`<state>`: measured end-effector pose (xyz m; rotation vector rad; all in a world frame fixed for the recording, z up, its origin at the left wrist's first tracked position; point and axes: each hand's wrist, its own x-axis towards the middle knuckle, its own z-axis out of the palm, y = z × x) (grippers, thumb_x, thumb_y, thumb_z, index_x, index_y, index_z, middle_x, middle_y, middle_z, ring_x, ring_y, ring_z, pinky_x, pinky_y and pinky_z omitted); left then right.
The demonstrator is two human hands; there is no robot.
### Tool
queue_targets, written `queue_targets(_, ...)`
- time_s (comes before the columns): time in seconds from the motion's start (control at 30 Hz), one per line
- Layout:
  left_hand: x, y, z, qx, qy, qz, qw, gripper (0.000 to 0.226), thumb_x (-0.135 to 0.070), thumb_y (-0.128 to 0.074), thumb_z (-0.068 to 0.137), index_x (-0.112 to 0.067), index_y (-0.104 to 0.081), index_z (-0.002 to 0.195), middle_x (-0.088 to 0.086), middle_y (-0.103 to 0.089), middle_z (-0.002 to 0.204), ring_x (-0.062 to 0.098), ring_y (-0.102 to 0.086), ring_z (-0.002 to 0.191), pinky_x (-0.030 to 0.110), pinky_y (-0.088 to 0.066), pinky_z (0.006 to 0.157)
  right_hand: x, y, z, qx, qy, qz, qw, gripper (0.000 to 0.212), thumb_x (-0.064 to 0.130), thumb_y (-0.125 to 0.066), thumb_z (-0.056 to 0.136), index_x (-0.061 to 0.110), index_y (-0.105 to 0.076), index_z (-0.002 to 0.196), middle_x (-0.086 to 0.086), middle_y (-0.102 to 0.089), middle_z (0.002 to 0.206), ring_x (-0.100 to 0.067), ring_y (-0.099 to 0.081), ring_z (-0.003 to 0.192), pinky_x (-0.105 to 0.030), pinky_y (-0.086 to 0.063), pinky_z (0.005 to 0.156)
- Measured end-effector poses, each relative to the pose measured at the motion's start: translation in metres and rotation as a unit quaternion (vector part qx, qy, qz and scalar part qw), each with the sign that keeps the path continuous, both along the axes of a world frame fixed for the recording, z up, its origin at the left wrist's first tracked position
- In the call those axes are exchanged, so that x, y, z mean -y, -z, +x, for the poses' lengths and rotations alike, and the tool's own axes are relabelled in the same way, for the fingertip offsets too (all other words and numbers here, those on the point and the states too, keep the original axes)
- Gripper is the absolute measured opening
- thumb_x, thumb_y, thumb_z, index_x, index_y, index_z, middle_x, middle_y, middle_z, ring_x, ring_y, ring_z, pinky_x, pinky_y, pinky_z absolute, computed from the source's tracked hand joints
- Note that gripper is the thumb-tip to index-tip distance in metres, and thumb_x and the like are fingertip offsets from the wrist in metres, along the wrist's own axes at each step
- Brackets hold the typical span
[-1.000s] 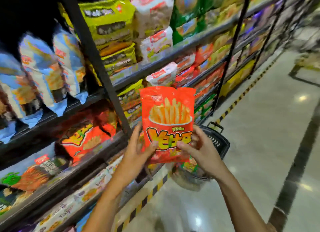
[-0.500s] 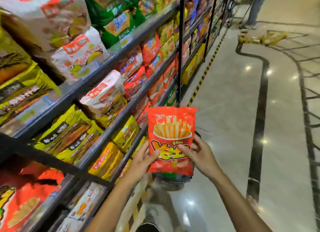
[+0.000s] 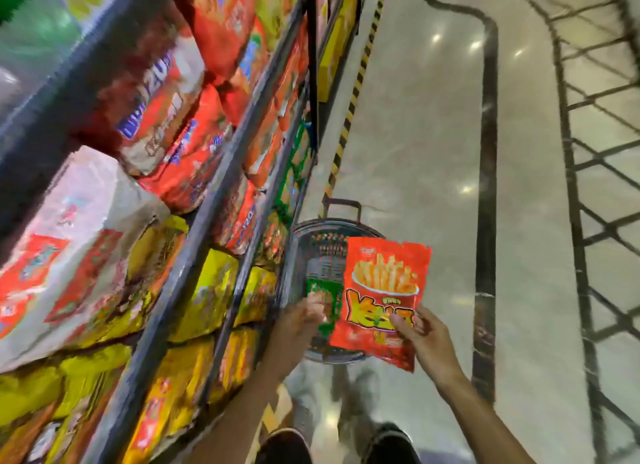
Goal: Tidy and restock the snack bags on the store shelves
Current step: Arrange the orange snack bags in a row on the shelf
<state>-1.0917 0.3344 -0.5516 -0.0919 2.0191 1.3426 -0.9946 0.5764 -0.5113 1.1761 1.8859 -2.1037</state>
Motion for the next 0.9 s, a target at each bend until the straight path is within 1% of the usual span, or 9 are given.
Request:
queue_targets(0.07,-0.005,0.019,-0.014,-0.065,0.023,-0.037,0.997,0.024,-0.03,-0.056,0.102,-0.039,-0.06,0.124,-0.008,-0.066,0.123,0.017,-0.063,0.115,0.041,-0.053,0.1,-0.005,0.033,-0.006,0.028,0.007,0.005,1.0,0.022,0.006,-0.071,0.093,0.012,-0.071,0.114,-0.002,-0.08,0.107,-0.014,-0.078,0.089,-0.017,-0.058,0.068)
queue_targets(0.17,-0.004,0.082,-0.037,-0.131,0.086,-0.114,0.981,0.038,-0.024,-0.052,0.106,-0.025,-0.053,0.144,-0.003,-0.056,0.142,0.018,-0.054,0.132,0.046,-0.048,0.108,-0.011,0.097,-0.018,0.071,0.001,0.004,0.997,0.02,0.013,-0.072,0.093,0.018,-0.071,0.113,0.005,-0.08,0.103,-0.011,-0.077,0.085,-0.013,-0.056,0.065)
queue_targets(0.33,-0.003,0.212,-0.066,-0.19,0.14,-0.234,0.943,0.062,-0.02,-0.062,0.101,-0.015,-0.036,0.157,0.005,-0.032,0.164,0.021,-0.025,0.152,0.027,-0.019,0.121,-0.013,0.232,-0.038,0.12,-0.028,-0.003,0.992,0.022,0.011,-0.072,0.094,0.017,-0.07,0.115,0.001,-0.079,0.107,-0.011,-0.078,0.086,-0.015,-0.057,0.068)
queue_targets(0.47,0.002,0.313,-0.086,-0.24,0.161,-0.297,0.91,0.078,-0.02,-0.069,0.095,-0.012,-0.026,0.161,0.014,-0.019,0.168,0.035,-0.018,0.154,0.042,-0.019,0.124,-0.006,0.344,-0.051,0.128,-0.045,-0.011,0.991,0.025,0.02,-0.073,0.095,0.02,-0.069,0.119,0.012,-0.078,0.106,-0.004,-0.076,0.088,-0.015,-0.057,0.072)
queue_targets(0.53,0.006,0.352,-0.095,-0.282,0.155,-0.317,0.892,0.078,-0.027,-0.067,0.094,-0.009,-0.029,0.16,0.021,-0.023,0.165,0.042,-0.024,0.151,0.049,-0.02,0.126,-0.001,0.399,-0.054,0.148,-0.057,-0.013,0.987,0.04,0.036,-0.076,0.092,0.018,-0.067,0.127,0.006,-0.076,0.115,-0.01,-0.074,0.093,-0.027,-0.06,0.083)
queue_targets(0.63,0.011,0.404,-0.106,-0.337,0.125,-0.37,0.857,0.078,-0.044,-0.066,0.094,-0.002,-0.039,0.155,0.028,-0.04,0.156,0.042,-0.042,0.142,0.044,-0.032,0.12,0.004,0.471,-0.052,0.178,-0.041,-0.022,0.983,0.038,0.03,-0.079,0.091,0.006,-0.068,0.119,-0.009,-0.076,0.112,-0.019,-0.074,0.096,-0.036,-0.06,0.09)
queue_targets(0.77,0.013,0.438,-0.113,-0.293,0.076,-0.375,0.876,0.076,-0.029,-0.081,0.088,0.006,-0.046,0.147,0.027,-0.061,0.137,0.032,-0.052,0.124,0.025,-0.038,0.099,0.01,0.541,-0.055,0.211,-0.023,-0.035,0.977,0.024,0.01,-0.07,0.096,0.001,-0.066,0.117,0.009,-0.073,0.094,0.01,-0.069,0.072,-0.006,-0.051,0.064)
queue_targets(0.83,0.008,0.44,-0.114,-0.187,0.116,-0.351,0.91,0.049,-0.021,-0.068,0.099,-0.002,-0.053,0.142,0.014,-0.067,0.118,0.026,-0.06,0.111,0.014,-0.035,0.079,0.012,0.568,-0.06,0.216,-0.021,-0.033,0.976,0.027,0.016,-0.071,0.097,0.011,-0.065,0.122,0.008,-0.071,0.1,0.006,-0.068,0.078,-0.005,-0.051,0.064)
queue_targets(0.9,0.007,0.447,-0.109,-0.185,0.149,-0.374,0.896,0.027,-0.028,-0.062,0.103,-0.021,-0.06,0.129,0.0,-0.062,0.099,0.023,-0.059,0.106,0.015,-0.036,0.079,0.014,0.594,-0.063,0.227,-0.026,-0.039,0.973,0.03,0.018,-0.069,0.098,0.013,-0.064,0.127,0.003,-0.074,0.109,-0.002,-0.07,0.086,-0.014,-0.057,0.072)
